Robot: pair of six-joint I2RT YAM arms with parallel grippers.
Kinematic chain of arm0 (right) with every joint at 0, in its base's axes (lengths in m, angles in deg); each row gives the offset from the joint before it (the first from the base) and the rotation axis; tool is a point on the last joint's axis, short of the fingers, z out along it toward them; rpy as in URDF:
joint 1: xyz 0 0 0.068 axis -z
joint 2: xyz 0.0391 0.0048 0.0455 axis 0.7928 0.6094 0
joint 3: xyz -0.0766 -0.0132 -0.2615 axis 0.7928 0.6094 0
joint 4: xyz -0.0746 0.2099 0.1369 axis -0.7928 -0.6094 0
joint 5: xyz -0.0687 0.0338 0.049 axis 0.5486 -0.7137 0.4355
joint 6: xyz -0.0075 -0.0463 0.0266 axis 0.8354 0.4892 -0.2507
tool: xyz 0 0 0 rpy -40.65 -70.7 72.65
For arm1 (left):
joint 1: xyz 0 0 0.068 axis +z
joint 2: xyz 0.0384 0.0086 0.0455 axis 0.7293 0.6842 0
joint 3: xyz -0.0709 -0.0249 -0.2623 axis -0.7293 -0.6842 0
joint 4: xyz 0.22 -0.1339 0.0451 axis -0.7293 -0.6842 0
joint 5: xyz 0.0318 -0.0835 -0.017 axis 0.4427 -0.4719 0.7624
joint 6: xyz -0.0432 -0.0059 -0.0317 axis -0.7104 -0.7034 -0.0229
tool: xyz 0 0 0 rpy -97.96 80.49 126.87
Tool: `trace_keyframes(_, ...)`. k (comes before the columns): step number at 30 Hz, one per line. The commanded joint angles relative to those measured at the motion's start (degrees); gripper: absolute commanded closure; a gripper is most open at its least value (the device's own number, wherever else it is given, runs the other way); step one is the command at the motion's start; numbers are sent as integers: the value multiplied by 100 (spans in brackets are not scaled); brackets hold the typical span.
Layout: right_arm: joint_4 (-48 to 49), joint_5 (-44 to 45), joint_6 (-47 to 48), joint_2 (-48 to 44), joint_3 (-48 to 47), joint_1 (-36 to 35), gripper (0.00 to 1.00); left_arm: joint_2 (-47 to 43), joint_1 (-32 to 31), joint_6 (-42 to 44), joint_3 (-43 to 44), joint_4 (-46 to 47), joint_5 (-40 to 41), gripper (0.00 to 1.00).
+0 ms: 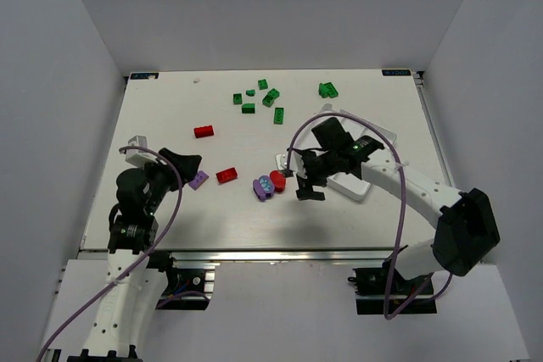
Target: Sort the legos into containers by color
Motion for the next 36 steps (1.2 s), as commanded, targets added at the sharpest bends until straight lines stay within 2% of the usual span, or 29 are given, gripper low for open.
trace_keyframes(1,283,226,62,379,-357,-155,11,-49,0,-107,-111,-127,-34,26)
trace_keyframes(11,959,253,827,1714,-744,-261,10,74,0,-186,-155,-65,-43,25)
trace_keyframes(17,1048,323,889,2347,-1218,-261,10,-5,0,-292,-217,-48,-17,25)
trace_keyframes(24,977,376,977,2858,-1517,-270,11,-23,0,-433,-269,31,-87,25)
trace_keyframes(36,1030,578,854,3157,-1421,-261,11,-76,0,-775,-348,304,-271,25)
